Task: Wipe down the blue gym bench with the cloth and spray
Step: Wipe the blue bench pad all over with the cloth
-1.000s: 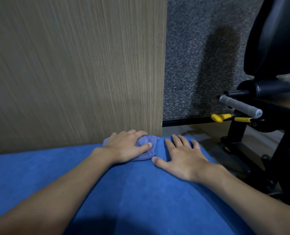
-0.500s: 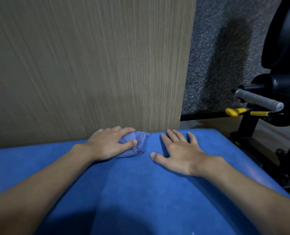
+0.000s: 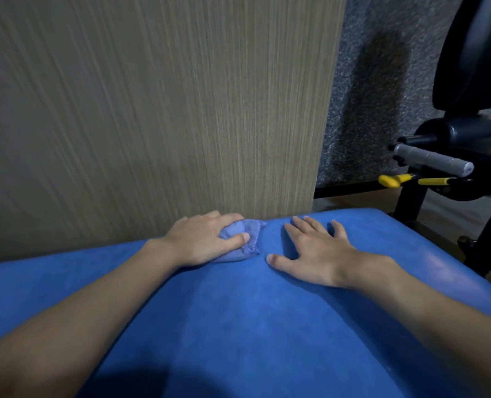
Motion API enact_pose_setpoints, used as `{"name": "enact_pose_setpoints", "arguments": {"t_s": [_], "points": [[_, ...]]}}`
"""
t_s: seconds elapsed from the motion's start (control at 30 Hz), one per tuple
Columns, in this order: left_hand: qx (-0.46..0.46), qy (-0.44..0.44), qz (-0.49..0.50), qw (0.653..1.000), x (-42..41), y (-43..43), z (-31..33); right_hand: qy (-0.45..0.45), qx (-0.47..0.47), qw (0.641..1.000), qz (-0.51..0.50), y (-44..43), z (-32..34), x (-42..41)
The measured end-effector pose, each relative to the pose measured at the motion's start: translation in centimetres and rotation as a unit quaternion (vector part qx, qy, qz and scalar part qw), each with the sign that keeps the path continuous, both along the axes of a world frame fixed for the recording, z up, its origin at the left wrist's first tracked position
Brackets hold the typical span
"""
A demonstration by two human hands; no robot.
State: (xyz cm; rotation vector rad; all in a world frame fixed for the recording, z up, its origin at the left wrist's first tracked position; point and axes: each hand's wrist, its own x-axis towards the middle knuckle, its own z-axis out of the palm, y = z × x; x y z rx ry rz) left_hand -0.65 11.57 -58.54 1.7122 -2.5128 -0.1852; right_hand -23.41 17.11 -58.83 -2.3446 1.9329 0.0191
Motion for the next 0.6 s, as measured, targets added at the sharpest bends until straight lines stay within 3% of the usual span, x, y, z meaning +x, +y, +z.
{"name": "enact_pose_setpoints", "arguments": {"t_s": [0.13, 0.27, 0.6], "points": [[-0.007, -0.007, 0.009, 1.0, 5.1, 1.0, 0.0, -0.049, 0.003, 0.998, 0.024, 0.5, 0.0, 4.0], [-0.012, -0.017, 0.04, 0.999, 8.1, 1.8, 0.0, -0.035, 0.007, 0.999, 0.034, 0.6, -0.9, 6.1], [-0.01, -0.015, 0.028, 0.999, 2.1, 0.5, 0.1, -0.043, 0.0, 0.998, 0.035, 0.3, -1.2, 5.7]]}}
